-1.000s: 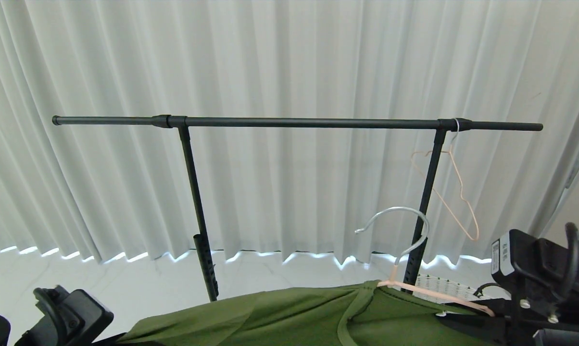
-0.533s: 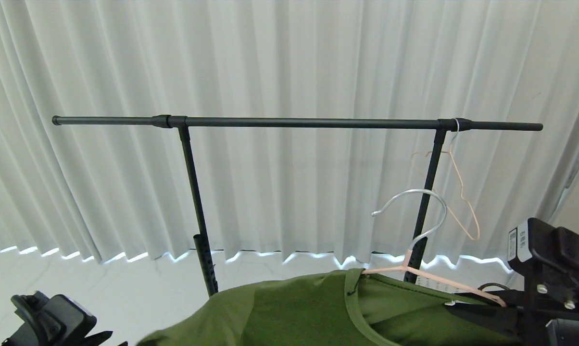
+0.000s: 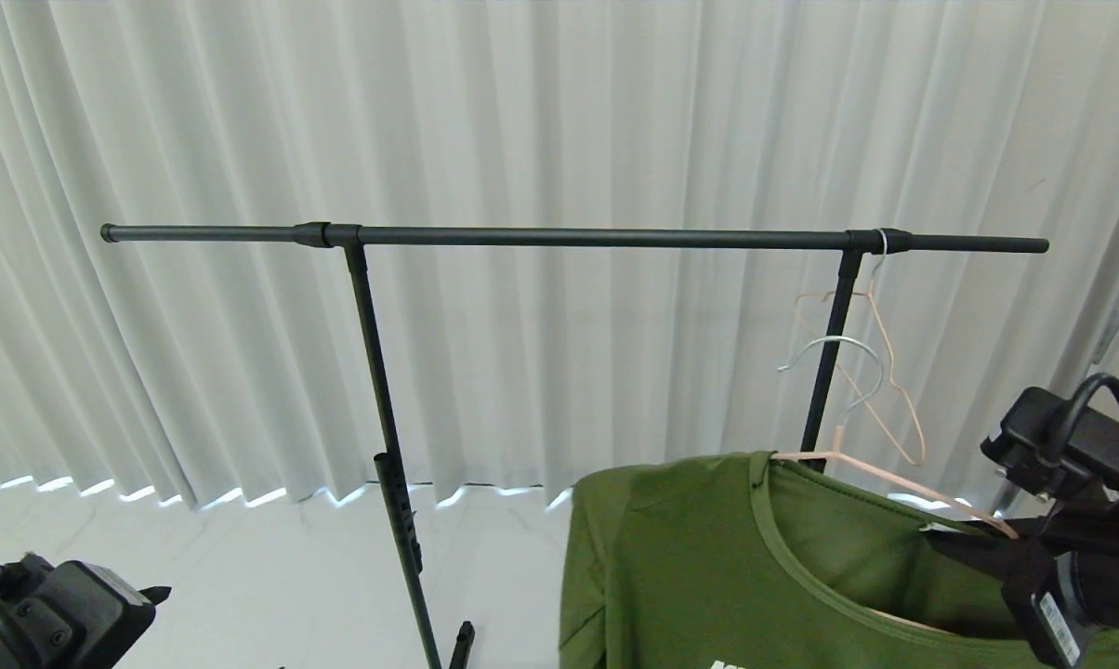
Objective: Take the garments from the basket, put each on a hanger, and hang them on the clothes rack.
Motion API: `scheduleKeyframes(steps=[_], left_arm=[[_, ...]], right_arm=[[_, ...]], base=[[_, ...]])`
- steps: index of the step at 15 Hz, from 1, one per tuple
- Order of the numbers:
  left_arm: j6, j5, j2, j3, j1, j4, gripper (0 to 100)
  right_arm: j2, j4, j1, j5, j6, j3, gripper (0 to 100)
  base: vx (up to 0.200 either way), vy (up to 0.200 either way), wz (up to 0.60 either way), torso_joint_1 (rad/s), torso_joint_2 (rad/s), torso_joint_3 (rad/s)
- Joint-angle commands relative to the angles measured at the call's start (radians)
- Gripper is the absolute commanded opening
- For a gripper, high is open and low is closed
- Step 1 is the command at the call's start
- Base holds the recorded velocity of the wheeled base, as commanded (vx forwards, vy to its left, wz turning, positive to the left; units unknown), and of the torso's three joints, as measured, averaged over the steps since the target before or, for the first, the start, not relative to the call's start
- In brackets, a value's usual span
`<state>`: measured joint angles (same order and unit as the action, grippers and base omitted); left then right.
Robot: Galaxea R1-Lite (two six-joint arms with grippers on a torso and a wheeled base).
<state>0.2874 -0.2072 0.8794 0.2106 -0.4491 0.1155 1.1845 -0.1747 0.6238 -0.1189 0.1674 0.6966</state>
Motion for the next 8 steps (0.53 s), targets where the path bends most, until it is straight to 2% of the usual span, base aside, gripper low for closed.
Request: scheduleKeyframes(steps=[1,4,6,8], left_arm=[[0.009,0.0,0.003,-0.004,0.0,0.055,100],[0.035,0.0,-0.003,-0.007,0.0,0.072,100],[0.041,0.0,-0.002,0.001,0.0,0.072,100],[0.041,0.0,0.001,0.001,0.0,0.072,100]], right_arm=[[0.03,-0.025,-0.124,-0.015,-0.025,0.001,0],[0.072,-0.031,-0.196,-0.016,-0.131,0.018,0],[0.11,-0.031,-0.205,-0.016,-0.212,0.057,0],[0.139,-0.031,-0.205,-0.016,-0.238,0.101,0]], base=[[0.0,0.0,0.0,0.0,0.0,0.0],[0.0,0.0,0.0,0.0,0.0,0.0],[0.0,0.0,0.0,0.0,0.0,0.0],[0.0,0.0,0.0,0.0,0.0,0.0]])
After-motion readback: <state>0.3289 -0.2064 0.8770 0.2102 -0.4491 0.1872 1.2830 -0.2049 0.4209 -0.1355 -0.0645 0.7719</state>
